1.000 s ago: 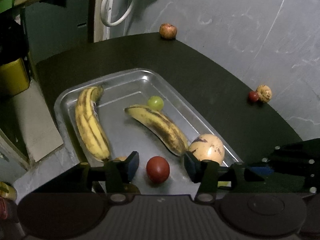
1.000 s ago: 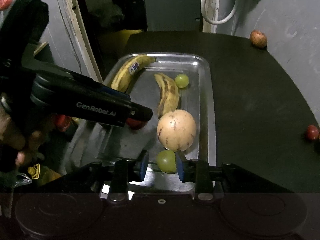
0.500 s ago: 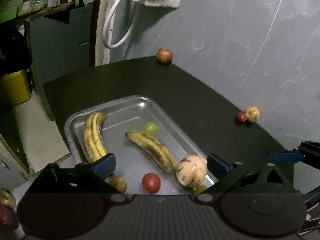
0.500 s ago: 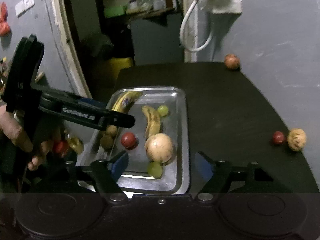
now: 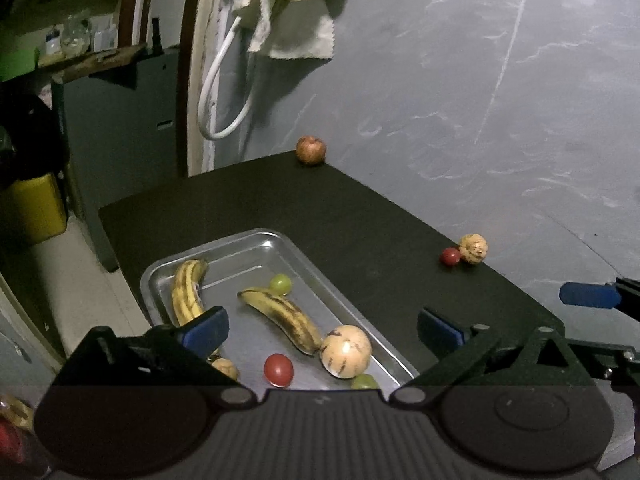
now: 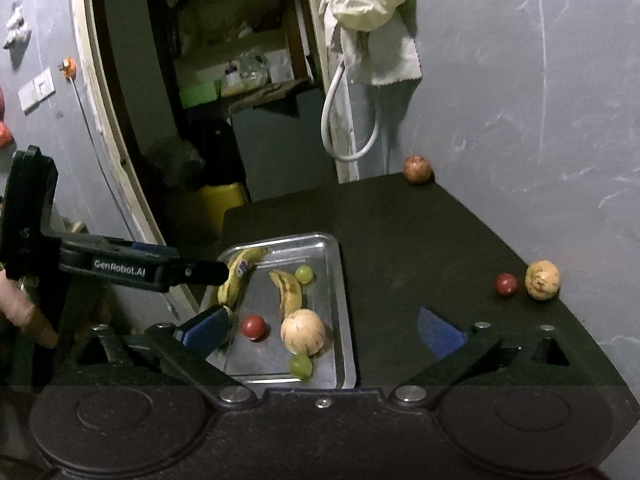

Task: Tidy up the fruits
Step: 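Move both tools from the tray toward the last tomato and striped pepino melon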

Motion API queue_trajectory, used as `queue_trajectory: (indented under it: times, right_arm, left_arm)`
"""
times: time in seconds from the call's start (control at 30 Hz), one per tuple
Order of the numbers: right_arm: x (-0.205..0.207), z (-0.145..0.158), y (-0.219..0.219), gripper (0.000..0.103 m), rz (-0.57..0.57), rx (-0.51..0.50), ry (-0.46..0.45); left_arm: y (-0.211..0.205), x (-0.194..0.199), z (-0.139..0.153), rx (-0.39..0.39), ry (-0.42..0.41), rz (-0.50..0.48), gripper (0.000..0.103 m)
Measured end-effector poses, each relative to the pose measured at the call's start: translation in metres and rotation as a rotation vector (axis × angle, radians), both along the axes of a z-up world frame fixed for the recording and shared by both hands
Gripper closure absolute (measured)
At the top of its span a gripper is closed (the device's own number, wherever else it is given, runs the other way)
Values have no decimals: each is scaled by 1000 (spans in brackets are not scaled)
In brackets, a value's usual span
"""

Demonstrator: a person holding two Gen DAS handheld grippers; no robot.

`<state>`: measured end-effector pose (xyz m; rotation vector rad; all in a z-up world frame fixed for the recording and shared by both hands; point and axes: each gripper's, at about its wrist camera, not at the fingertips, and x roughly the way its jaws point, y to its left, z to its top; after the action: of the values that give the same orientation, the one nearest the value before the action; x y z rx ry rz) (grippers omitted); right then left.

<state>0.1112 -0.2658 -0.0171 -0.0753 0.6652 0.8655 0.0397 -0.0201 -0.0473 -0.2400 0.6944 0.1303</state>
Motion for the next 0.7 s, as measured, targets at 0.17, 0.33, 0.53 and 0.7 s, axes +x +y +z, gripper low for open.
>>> queue_trajectory:
  times: [0.17,0.33,0.53,0.7]
  right_arm:
    - [-6,3,-15,1,-17,25,-2]
    - [-9,4,-34,1,-56,46,-1]
    - [2,-1,-72,1,-225,82,30]
    - [19,-7,-97,1,-364,79,47]
  left_arm:
    - [-13,-7,9,23,-10,-18,1]
    - [-25,-7,16,49,-12,-46,1]
    - [-37,15,18,84,-15,-131,1]
    - [-53,58,6,127,8,-264,1]
